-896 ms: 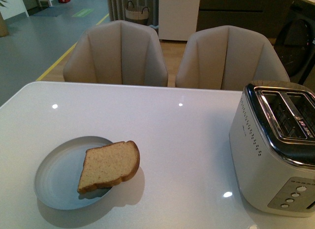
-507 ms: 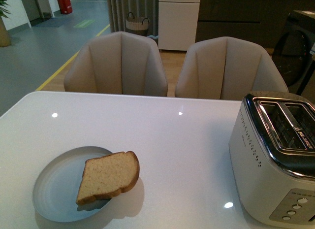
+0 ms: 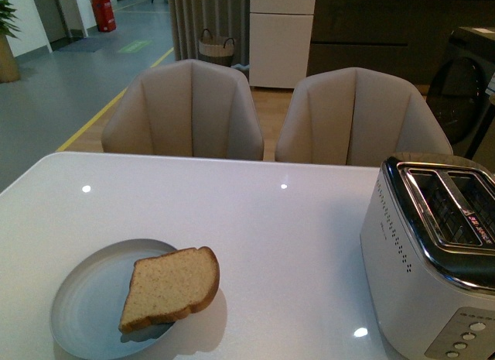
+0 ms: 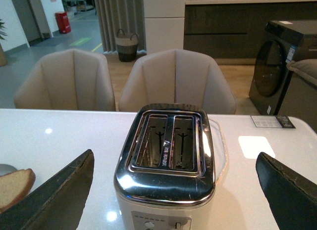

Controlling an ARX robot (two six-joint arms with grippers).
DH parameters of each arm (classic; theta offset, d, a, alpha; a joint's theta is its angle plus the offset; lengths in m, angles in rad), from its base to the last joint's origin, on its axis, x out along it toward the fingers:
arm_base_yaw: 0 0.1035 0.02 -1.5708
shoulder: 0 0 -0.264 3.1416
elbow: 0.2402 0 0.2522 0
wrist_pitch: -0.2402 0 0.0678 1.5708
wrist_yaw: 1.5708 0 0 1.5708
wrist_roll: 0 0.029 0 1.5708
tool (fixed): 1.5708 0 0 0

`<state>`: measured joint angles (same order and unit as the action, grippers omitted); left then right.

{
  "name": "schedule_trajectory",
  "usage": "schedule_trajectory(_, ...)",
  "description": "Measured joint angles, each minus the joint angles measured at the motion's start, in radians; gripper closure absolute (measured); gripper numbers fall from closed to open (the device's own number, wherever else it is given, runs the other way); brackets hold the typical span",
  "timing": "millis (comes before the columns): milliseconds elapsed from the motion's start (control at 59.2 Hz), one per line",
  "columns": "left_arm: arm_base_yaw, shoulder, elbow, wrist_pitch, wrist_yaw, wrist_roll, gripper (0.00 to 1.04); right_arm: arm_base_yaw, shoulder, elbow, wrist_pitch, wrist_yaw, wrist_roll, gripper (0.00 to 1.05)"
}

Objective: Left arm holds plate, right arm toasts bread

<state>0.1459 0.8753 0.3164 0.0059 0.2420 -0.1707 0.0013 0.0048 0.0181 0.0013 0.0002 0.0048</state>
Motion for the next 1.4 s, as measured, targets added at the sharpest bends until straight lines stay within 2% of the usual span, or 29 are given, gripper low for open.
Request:
schedule_trajectory(186, 0.036, 0.499, 0.138, 0.275, 0.007, 0.026, 0.07, 0.0, 0.0, 0.0, 0.0, 0.0, 0.0, 0.09)
schedule_trajectory(372, 0.035, 0.938, 0.297, 0.355, -0.036, 0.1, 0.07, 0.0, 0.0, 0.0, 0.0, 0.0, 0.0, 0.09)
schedule_trajectory(541, 0.026, 1.114, 0.388, 0.343, -0.05, 0.16, 0.07, 0.0, 0.0, 0.0, 0.0, 0.0, 0.0, 0.09)
schedule_trajectory(811, -0.001, 1.319, 0.578, 0.298, -0.021, 0.223, 0.07, 0.0, 0.0, 0.0, 0.0, 0.0, 0.0, 0.09)
schedule_trajectory(1099, -0.023, 1.422, 0.684, 0.224, -0.033, 0.266, 0.07, 0.0, 0.0, 0.0, 0.0, 0.0, 0.0, 0.09)
schedule_trajectory(1403, -0.047, 1.485, 0.792, 0.057, -0.013, 0.305, 0.07, 0.0, 0.0, 0.0, 0.0, 0.0, 0.0, 0.09)
